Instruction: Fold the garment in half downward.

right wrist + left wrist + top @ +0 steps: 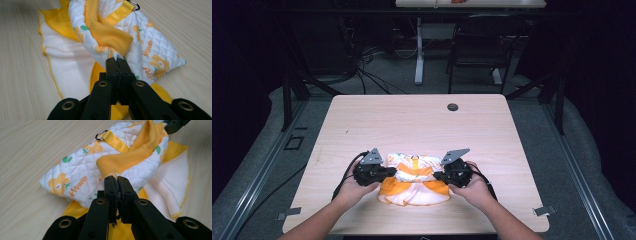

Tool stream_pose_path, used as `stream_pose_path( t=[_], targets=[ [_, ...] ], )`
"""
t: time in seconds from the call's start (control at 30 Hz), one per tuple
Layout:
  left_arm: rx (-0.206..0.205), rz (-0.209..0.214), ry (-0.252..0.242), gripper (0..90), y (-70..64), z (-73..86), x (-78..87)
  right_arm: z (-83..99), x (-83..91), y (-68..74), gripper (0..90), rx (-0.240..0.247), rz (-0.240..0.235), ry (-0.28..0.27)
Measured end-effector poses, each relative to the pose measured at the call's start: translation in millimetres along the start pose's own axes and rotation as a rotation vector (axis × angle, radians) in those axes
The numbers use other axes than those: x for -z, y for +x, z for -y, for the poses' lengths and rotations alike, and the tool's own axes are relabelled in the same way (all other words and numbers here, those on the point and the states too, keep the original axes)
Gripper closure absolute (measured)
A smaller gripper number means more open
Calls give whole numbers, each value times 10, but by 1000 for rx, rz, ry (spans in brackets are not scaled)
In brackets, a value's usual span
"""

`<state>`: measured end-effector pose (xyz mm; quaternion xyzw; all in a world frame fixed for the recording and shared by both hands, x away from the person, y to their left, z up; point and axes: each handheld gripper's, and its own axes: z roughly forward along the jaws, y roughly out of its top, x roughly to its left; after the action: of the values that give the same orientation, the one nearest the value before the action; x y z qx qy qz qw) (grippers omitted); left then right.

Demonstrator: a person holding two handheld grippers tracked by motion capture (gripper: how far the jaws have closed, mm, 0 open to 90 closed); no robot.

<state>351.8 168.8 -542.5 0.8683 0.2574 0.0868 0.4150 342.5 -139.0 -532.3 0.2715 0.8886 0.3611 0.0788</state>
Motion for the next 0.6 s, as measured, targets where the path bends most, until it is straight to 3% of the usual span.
stream_pose_path(
  t=[0.6],
  targets=[
    [9, 37, -2, 849, -104, 130, 0, 174, -21, 51, 886, -38, -25, -17]
  ],
)
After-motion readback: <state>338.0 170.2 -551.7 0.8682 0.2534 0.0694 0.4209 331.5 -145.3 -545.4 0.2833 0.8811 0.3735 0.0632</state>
